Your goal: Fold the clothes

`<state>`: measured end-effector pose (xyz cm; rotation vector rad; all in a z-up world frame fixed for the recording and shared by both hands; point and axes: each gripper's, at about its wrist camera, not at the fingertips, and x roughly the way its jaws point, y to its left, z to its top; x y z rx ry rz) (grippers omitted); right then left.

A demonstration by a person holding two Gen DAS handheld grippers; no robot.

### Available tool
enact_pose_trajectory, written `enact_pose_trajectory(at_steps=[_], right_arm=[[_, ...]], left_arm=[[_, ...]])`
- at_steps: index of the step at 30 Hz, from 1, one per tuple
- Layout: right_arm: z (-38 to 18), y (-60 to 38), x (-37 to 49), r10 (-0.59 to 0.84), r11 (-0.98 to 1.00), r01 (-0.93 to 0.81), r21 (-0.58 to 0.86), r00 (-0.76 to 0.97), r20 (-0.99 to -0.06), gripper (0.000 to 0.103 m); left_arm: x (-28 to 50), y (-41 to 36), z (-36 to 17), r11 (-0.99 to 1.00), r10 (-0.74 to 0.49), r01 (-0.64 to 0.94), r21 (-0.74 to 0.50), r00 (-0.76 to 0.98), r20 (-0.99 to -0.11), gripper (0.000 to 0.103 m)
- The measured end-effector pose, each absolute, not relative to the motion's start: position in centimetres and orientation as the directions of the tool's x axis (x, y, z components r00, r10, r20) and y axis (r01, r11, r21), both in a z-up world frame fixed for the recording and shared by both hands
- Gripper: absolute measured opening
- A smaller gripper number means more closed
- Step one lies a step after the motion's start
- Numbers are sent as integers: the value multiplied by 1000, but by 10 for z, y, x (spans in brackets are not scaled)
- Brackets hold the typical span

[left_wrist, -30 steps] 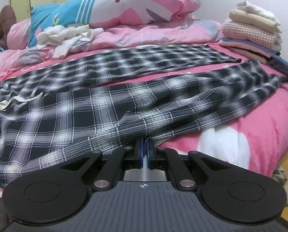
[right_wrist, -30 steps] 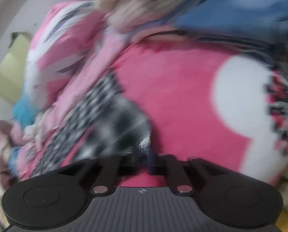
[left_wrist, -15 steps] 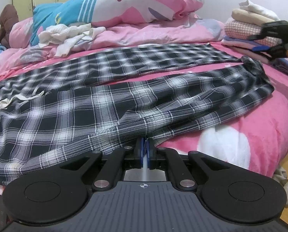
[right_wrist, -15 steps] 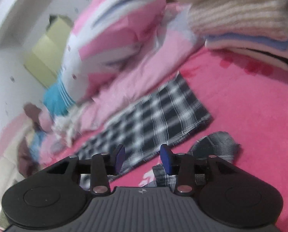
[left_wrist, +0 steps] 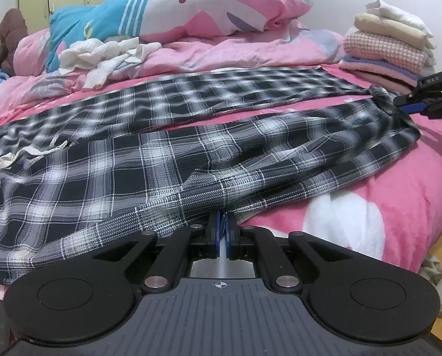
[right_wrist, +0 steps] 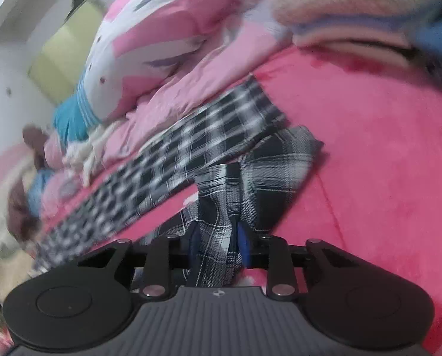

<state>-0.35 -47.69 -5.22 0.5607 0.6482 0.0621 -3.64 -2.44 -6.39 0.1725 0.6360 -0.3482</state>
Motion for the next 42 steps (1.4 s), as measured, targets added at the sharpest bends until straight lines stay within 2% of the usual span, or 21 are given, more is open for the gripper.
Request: enact_pose_trajectory(at_steps=[1, 2, 5, 6, 21, 29, 35, 39, 42], right_arm=[[-49, -470, -4, 210, 877, 97, 472, 804, -556, 13], [-46, -464, -5, 192, 901, 80, 427, 809, -556, 10], [-40, -450, -7, 145, 949, 42, 314, 823, -549, 5], [-37, -450, -12, 142, 947, 46, 318, 829, -541, 5], [9, -500, -119, 117, 728, 189, 659, 913, -391, 2], [-40, -509, -159, 68, 601, 342, 722, 879, -473, 2], [-62, -511, -165, 39, 590, 409, 696, 847, -530, 2], [-76, -513, -168, 27, 573, 454, 682, 821, -570, 2], [-79, -516, -174, 34, 558, 449, 698, 828, -560, 4]], left_arm=[[-37, -24, -64, 928, -264, 369, 53, 750, -607, 3], [-37, -24, -64, 928, -263, 369, 55, 750, -607, 3], [-37, -25, -64, 928, -261, 369, 58, 751, -606, 3], [-37, -25, -64, 927, -260, 369, 60, 752, -606, 3], [-48, -24, -56, 901, -281, 420, 112, 760, -587, 3], [-59, -19, -51, 867, -311, 479, 134, 732, -607, 3], [-66, -13, -52, 846, -322, 521, 110, 664, -675, 3], [-69, 0, -46, 878, -327, 478, 24, 636, -698, 4], [-74, 11, -46, 905, -339, 420, -74, 603, -722, 4]])
